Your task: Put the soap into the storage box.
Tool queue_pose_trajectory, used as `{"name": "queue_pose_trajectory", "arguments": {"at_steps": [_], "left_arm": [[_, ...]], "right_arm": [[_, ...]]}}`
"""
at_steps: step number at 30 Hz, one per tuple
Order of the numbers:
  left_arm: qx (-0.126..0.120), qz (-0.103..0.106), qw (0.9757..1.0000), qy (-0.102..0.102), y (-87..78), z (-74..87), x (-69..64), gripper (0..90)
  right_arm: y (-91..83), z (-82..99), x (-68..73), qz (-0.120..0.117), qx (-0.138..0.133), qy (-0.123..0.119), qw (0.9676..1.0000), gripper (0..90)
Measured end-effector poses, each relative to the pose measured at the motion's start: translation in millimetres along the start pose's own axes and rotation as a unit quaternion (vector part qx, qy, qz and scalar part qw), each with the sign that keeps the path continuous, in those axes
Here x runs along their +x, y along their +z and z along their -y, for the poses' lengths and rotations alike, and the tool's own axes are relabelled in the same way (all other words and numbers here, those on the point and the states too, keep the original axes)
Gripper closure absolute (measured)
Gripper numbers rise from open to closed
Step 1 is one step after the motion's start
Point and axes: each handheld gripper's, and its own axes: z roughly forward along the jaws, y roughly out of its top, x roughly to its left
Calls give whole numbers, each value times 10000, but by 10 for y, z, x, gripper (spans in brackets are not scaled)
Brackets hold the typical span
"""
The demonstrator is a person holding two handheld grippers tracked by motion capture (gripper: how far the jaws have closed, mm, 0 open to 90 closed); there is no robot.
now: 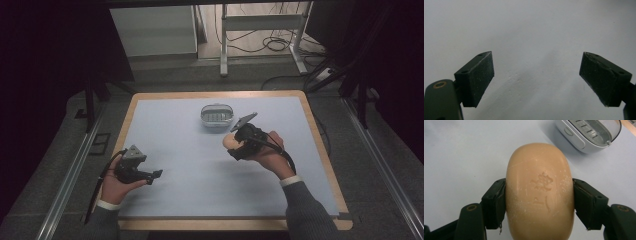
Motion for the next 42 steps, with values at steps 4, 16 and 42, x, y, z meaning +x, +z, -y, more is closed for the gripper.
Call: {"name": "queue_pose_trajectory", "arguments": {"at_steps": [4, 16, 42], "left_arm": [[10, 3, 10000, 5, -1, -1, -2, 128], [16, 9, 10000, 6, 1, -1, -3, 128], [-1, 11, 10000, -2, -10, 1, 7, 128]], "right_arm": [[13, -10, -16, 9, 12, -2, 10000, 323], [32, -49, -86, 31, 17, 47, 10000, 322], [139, -165, -236, 72, 49, 130, 9999, 323]]}}
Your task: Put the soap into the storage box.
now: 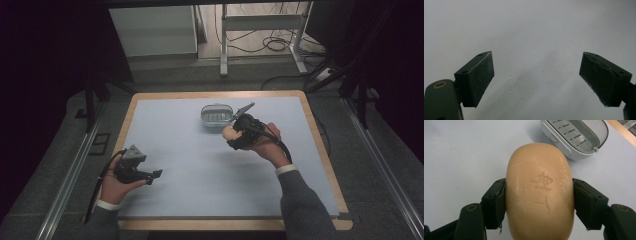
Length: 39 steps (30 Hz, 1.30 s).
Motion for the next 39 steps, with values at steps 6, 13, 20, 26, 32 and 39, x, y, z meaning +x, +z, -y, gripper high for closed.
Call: {"name": "queue_pose_trajectory", "arguments": {"at_steps": [6, 13, 20, 26, 32, 39], "left_arm": [[-13, -6, 10000, 10, -5, 0, 4, 128], [-2, -1, 10000, -2, -3, 0, 2, 128], [-19, 1, 10000, 10, -9, 0, 8, 128], [-18, 7, 10000, 14, -14, 1, 13, 128], [-24, 12, 10000, 14, -14, 1, 13, 128], [-11, 16, 10000, 9, -12, 3, 18, 127]], "right_arm": [[10, -23, -57, 30, 18, 62, 10000, 323], [32, -65, -107, 28, 11, 122, 9999, 323], [77, -110, -158, 10, -7, 115, 9999, 322], [113, -132, -207, 10, 9, 135, 9999, 323], [161, -155, -254, 6, 13, 144, 9999, 322], [225, -198, -332, 17, 52, 182, 9998, 323]]}}
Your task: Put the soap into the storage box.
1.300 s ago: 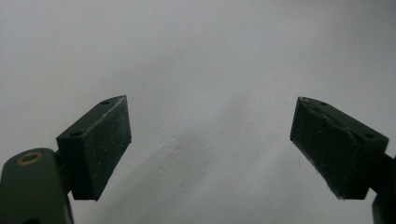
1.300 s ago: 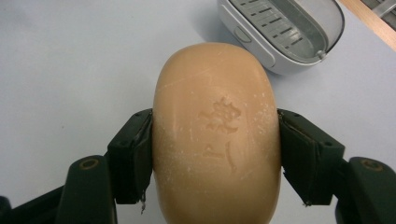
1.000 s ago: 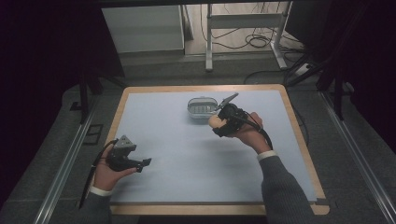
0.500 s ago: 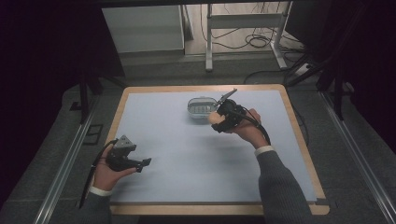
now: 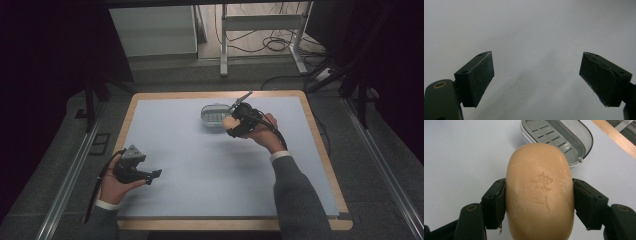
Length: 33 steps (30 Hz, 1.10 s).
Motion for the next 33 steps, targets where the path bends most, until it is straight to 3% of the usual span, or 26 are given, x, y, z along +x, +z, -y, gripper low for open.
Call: {"name": "queue_pose_trajectory", "arguments": {"at_steps": [19, 33], "left_arm": [[-38, 10, 10000, -71, -5, 11, 20, 128], [-21, 24, 10000, -53, -1, 12, 27, 128]], "right_arm": [[145, -167, -133, -15, 19, 95, 10000, 322], [244, -295, -175, -52, 44, 11, 10000, 322]]}}
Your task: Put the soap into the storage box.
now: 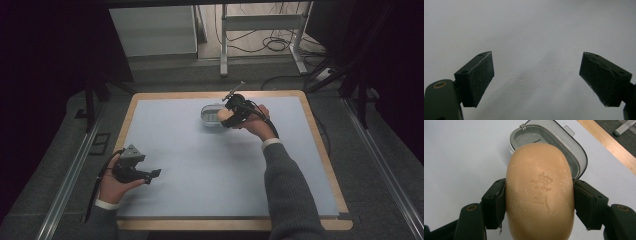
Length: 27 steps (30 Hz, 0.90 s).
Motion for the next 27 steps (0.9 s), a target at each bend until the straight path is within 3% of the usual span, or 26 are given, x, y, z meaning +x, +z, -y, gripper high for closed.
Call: {"name": "queue_pose_trajectory", "arguments": {"at_steps": [19, 27], "left_arm": [[-12, 40, 10000, 18, 5, -7, -11, 128], [-70, 41, 10000, -23, -4, -2, 20, 128]], "right_arm": [[179, -132, -51, -64, -10, -1, 10000, 322], [249, -212, -66, -50, 61, -142, 9999, 322]]}}
